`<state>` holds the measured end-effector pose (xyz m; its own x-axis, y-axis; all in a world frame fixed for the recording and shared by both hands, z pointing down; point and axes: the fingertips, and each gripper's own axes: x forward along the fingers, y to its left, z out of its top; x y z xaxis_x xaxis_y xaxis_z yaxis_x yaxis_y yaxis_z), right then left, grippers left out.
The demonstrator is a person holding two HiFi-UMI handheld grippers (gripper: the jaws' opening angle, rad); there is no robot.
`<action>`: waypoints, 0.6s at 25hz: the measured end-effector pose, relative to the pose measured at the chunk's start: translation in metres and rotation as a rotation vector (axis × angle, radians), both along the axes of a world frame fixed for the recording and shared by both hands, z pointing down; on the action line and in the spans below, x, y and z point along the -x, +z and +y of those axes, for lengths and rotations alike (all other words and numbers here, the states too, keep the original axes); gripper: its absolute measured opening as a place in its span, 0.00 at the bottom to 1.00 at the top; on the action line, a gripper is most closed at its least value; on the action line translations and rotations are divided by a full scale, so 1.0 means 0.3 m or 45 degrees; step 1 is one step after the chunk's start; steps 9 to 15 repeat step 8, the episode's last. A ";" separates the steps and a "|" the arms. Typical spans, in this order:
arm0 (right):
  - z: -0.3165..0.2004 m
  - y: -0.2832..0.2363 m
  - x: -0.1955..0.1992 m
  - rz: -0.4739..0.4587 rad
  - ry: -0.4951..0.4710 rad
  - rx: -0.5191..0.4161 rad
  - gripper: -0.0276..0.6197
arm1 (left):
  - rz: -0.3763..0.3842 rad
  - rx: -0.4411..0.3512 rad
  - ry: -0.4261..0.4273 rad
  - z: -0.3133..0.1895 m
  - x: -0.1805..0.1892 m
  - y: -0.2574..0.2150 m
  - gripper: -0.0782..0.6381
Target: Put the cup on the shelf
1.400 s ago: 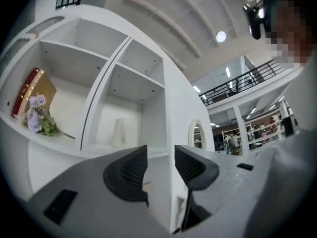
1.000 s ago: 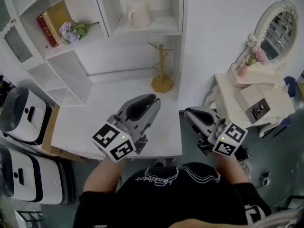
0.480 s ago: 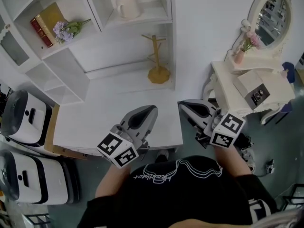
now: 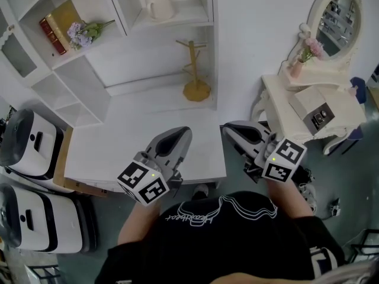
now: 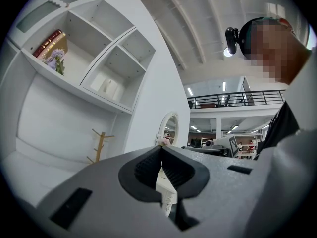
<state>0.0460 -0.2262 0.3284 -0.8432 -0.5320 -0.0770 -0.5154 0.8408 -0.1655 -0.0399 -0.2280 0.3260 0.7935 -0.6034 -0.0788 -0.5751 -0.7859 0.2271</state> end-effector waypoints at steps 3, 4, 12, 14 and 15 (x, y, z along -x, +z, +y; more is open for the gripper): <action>0.000 0.007 -0.002 0.010 0.005 0.004 0.05 | 0.009 -0.002 -0.015 -0.004 0.015 -0.001 0.12; -0.001 0.009 -0.001 0.012 0.005 0.005 0.05 | 0.011 -0.002 -0.016 -0.006 0.016 -0.001 0.12; 0.005 0.017 0.007 0.018 0.002 0.007 0.05 | 0.007 0.004 -0.010 0.002 0.011 0.008 0.12; 0.005 0.017 0.007 0.018 0.002 0.007 0.05 | 0.007 0.004 -0.010 0.002 0.011 0.008 0.12; 0.005 0.017 0.007 0.018 0.002 0.007 0.05 | 0.007 0.004 -0.010 0.002 0.011 0.008 0.12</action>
